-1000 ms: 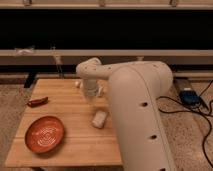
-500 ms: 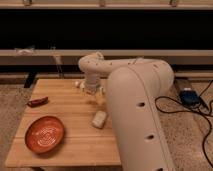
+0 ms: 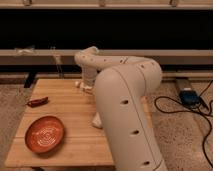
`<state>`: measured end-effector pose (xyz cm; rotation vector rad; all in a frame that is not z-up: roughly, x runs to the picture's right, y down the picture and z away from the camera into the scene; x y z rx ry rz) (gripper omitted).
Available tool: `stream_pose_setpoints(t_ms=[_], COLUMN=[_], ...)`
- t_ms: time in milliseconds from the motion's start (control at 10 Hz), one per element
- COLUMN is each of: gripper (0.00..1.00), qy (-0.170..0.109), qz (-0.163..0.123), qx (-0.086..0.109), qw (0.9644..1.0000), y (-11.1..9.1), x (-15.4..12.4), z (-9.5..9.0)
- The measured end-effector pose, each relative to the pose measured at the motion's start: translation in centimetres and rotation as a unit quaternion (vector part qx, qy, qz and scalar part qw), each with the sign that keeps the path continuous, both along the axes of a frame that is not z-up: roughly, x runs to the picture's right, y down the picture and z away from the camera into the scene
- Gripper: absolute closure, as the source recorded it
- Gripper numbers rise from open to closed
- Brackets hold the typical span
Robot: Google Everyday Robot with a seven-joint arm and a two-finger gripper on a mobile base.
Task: Stand the bottle upright
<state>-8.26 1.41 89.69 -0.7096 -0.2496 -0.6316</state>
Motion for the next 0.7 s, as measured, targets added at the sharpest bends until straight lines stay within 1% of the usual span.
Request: stream_pose_setpoints(t_ms=[300,500,700], gripper=[0.20,0.20,0.20], qy=[0.035,0.049,0.057], qz=[0.027,0.037,0.044], qx=[0.011,0.017,0.023], qw=[0.9990,0.9980,0.9972], y=[-2.2,-3.3,-4.5], x=[0.6,0.7,-0.4], z=[1.8,2.8,4.2])
